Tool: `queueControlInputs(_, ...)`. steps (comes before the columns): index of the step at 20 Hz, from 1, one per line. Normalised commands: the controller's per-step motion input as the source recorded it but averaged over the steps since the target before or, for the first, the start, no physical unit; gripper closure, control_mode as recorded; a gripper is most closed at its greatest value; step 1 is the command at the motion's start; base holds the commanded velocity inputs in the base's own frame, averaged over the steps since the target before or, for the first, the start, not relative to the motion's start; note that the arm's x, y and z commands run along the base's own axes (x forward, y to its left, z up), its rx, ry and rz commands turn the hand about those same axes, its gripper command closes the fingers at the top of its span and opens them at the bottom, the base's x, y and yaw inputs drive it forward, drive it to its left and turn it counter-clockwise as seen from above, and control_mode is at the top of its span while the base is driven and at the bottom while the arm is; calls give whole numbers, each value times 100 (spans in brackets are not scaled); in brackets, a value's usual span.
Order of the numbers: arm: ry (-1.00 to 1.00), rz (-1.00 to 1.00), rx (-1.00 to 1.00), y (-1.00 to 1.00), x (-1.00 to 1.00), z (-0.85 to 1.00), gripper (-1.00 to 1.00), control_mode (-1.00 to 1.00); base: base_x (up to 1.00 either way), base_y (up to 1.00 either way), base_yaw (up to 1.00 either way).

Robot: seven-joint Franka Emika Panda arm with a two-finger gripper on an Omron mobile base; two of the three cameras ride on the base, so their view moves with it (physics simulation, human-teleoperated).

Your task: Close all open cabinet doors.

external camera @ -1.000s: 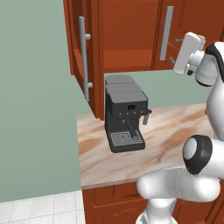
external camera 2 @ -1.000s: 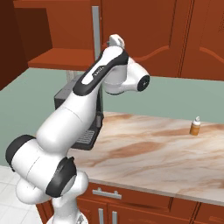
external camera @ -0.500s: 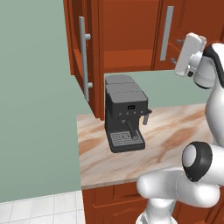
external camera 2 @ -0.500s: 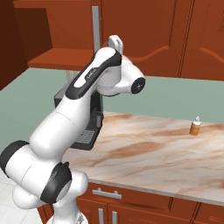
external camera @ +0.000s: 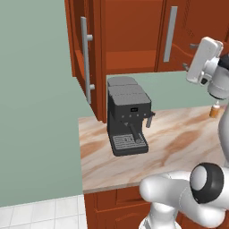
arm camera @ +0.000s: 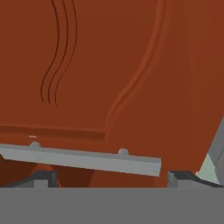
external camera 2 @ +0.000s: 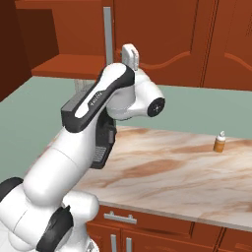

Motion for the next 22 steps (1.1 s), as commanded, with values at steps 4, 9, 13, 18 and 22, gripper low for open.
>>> queueControlInputs(4,0,14,0,24,-57,4,-100,-100,0,0,0)
queueControlInputs(9,0,23,0,21,-59,5,-100,-100,0,0,0)
queueControlInputs(13,1,22,0,21,-56,4,-100,-100,0,0,0)
queueControlInputs(18,-1,7,0,38,-55,1,-100,-100,0,0,0)
queueControlInputs(22,-8,-2,-3,39,-57,0,-100,-100,0,0,0)
